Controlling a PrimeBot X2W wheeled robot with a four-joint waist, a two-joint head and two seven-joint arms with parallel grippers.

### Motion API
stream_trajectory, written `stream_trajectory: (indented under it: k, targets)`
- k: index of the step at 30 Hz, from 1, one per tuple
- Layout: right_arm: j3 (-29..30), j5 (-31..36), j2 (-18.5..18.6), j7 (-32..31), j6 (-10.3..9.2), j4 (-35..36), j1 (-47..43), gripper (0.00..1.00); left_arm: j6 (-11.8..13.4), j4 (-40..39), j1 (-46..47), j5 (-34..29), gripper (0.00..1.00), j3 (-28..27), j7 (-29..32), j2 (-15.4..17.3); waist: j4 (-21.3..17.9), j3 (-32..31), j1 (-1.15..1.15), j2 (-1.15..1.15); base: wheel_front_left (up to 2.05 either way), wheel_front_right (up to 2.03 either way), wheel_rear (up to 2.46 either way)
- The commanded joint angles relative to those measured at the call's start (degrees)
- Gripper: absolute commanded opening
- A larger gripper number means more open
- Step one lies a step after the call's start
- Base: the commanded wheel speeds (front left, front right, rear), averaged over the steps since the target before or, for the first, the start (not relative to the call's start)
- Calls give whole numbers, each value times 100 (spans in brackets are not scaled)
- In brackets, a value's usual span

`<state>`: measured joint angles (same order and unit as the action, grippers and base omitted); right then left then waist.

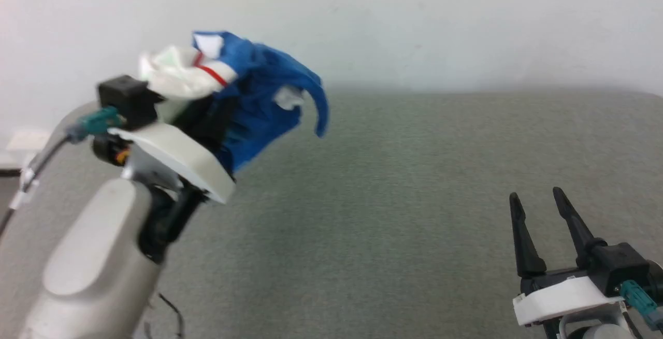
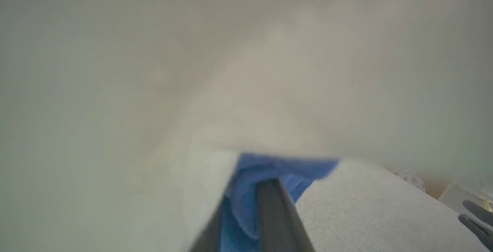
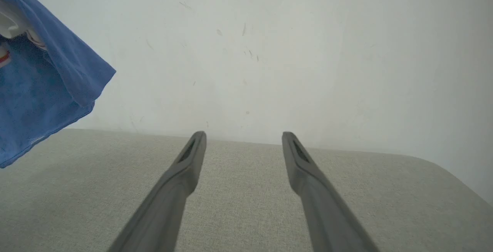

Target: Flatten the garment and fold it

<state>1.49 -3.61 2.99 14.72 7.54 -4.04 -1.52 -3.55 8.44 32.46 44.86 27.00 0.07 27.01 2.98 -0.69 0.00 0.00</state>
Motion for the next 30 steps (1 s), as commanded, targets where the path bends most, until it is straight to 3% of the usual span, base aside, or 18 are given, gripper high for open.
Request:
stream_trajectory:
  k: [1,13,17,25,26,27,28,30]
  targets:
    - [22,-26,-11,28,-5,0,-61,100,41,-62,-97,-4,0,60,12,-92,-382,-47,0,0,0,0,0]
    - [195,31,-11,28,-5,-152,9,100,-14,445,-527,-57,0,911,-100,-1042,-1301,331,0,0,0,0,0]
    - [240,7,-11,28,-5,-249,82,100,-23,1092,-559,-100,0,1140,-140,-1344,-1492,536,0,0,0,0,0]
    - [155,-110,-11,28,-5,-388,244,100,-136,2691,-447,-331,0,1708,308,-1537,-1662,880,0,0,0,0,0]
    - [140,-121,-11,28,-5,-410,252,100,-154,2812,-432,-315,16,1731,342,-1562,-1649,889,0,0,0,0,0]
    - [132,-130,-12,28,-5,-431,256,100,-173,2908,-415,-309,69,1756,357,-1584,-1625,889,0,0,0,0,0]
    - [122,-136,-12,28,-5,-456,257,100,-186,2991,-399,-306,100,1775,358,-1604,-1593,876,0,0,0,0,0]
    - [98,-139,-12,28,-5,-511,254,100,-209,3105,-365,-340,100,1819,289,-1625,-1519,814,0,0,0,0,0]
